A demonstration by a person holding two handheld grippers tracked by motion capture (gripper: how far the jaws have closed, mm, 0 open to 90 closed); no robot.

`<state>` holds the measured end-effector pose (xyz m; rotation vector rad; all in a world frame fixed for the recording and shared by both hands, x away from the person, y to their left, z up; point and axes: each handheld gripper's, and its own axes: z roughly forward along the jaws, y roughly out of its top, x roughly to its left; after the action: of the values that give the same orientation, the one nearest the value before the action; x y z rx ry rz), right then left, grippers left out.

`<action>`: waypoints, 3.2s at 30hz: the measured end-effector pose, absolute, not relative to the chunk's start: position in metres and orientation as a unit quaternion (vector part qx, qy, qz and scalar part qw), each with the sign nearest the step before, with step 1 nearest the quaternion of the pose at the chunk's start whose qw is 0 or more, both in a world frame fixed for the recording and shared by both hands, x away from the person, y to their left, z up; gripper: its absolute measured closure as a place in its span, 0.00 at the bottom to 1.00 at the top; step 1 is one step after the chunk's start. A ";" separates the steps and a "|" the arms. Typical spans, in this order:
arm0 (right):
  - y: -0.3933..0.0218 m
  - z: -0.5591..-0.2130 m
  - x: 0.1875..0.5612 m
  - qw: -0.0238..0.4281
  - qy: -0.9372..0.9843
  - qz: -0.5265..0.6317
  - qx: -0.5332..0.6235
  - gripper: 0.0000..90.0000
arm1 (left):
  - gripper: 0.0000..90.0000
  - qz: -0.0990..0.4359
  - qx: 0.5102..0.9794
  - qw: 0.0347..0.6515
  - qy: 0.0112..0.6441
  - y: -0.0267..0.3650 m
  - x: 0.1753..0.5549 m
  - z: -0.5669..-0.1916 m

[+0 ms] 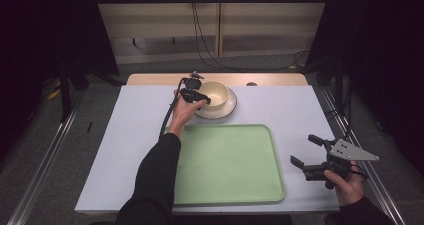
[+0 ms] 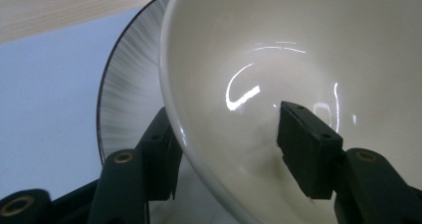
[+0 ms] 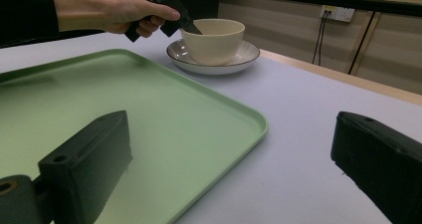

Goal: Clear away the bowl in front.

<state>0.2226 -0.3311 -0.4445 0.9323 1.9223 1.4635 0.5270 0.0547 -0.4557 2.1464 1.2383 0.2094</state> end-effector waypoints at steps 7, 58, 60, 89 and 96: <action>-0.331 -0.444 0.222 0.273 0.713 0.546 0.345 0.02 | 0.66 0.067 0.816 0.315 0.480 0.060 0.529 -0.454; -0.333 -0.443 0.219 0.278 0.705 0.551 0.349 0.03 | 0.93 0.013 0.753 0.376 0.540 0.084 0.524 -0.439; -0.333 -0.443 0.219 0.277 0.706 0.551 0.348 0.03 | 0.93 0.006 0.759 0.379 0.529 0.085 0.524 -0.437; -0.334 -0.442 0.218 0.290 0.701 0.549 0.350 0.02 | 0.93 0.013 0.777 0.393 0.491 0.092 0.489 -0.410; -0.334 -0.442 0.218 0.292 0.701 0.549 0.350 0.02 | 0.93 0.009 0.784 0.395 0.479 0.090 0.480 -0.406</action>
<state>0.2178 -0.3345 -0.4416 0.9324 1.8671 1.4630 0.4801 0.0901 -0.4065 1.9876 1.2149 0.0229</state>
